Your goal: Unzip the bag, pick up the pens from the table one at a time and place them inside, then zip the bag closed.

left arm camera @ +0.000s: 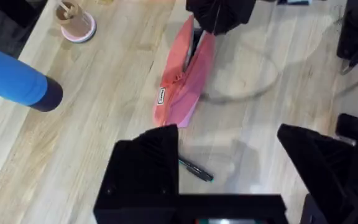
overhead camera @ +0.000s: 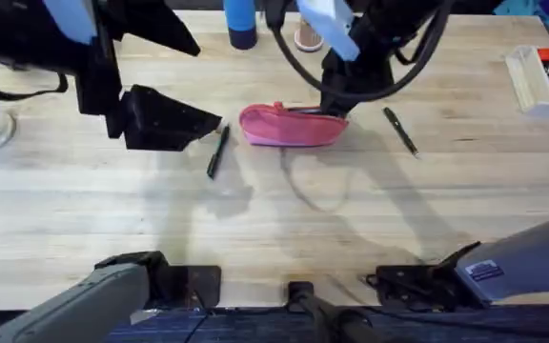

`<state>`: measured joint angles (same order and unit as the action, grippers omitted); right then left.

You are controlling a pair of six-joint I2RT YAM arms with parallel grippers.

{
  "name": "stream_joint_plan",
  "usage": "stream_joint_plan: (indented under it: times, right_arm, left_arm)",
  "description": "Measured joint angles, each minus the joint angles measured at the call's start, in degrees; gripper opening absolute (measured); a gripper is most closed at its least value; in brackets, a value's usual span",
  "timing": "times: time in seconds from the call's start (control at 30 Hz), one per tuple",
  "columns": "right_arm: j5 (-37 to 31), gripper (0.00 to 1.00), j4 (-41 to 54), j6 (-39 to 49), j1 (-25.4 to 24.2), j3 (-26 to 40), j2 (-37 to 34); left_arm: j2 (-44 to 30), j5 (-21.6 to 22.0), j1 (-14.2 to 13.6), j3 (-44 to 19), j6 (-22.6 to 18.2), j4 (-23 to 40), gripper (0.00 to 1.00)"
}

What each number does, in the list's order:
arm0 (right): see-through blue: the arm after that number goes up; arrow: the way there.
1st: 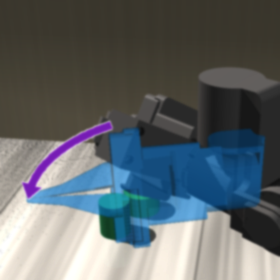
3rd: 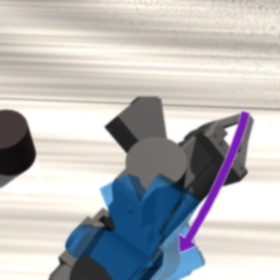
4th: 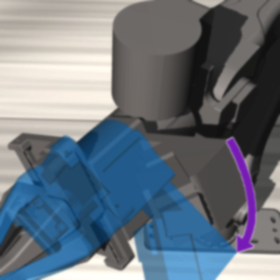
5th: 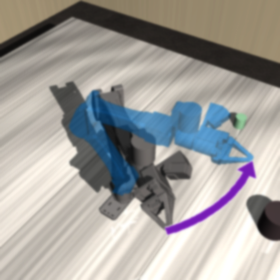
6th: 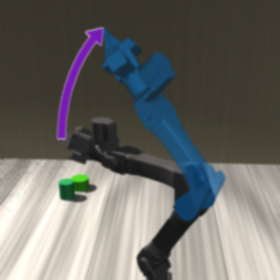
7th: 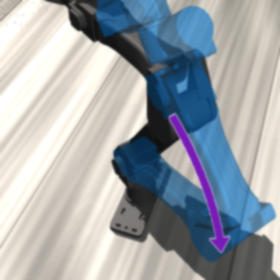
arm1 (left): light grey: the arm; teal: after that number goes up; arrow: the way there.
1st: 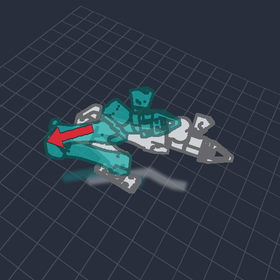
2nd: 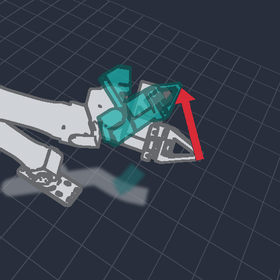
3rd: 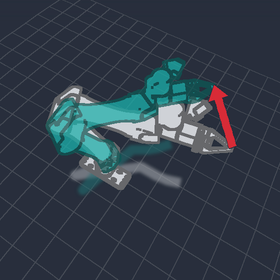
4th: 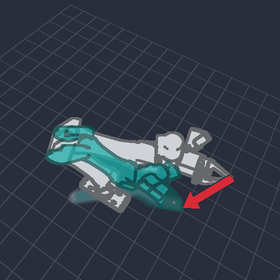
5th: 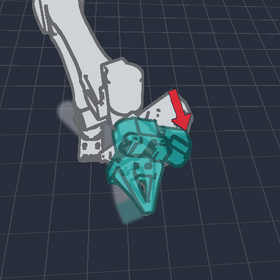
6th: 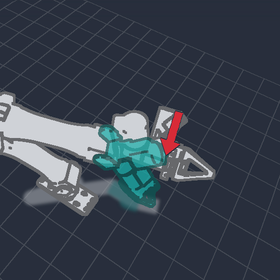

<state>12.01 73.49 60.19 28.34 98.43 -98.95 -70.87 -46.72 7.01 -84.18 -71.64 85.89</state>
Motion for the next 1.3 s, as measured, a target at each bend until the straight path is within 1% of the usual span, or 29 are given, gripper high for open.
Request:
stream_joint_plan:
  times: [0.17,0.37,0.63,0.97,1.3]
  right_arm:
    - [0.0,0.03,-1.7,5.0,0.0,0.0,-1.0]
    - [0.0,0.03,-3.3,7.2,-0.3,0.0,-1.0]
    - [0.0,0.03,-3.3,6.7,-1.8,0.0,-2.1]
    - [0.0,0.03,-3.4,5.8,-1.8,0.0,-5.2]
    - [0.0,0.03,-3.5,5.8,-1.9,0.0,-10.3]
  left_arm:
    - [0.0,0.0,0.0,0.0,0.0,0.0,0.993]
    - [0.0,0.0,0.0,0.0,0.0,0.0,0.993]
    - [0.0,0.0,0.0,0.0,0.0,0.0,0.993]
    - [0.0,0.0,0.0,0.0,0.0,-0.4,0.993]
    - [0.0,0.0,0.0,0.0,0.0,-0.4,0.993]
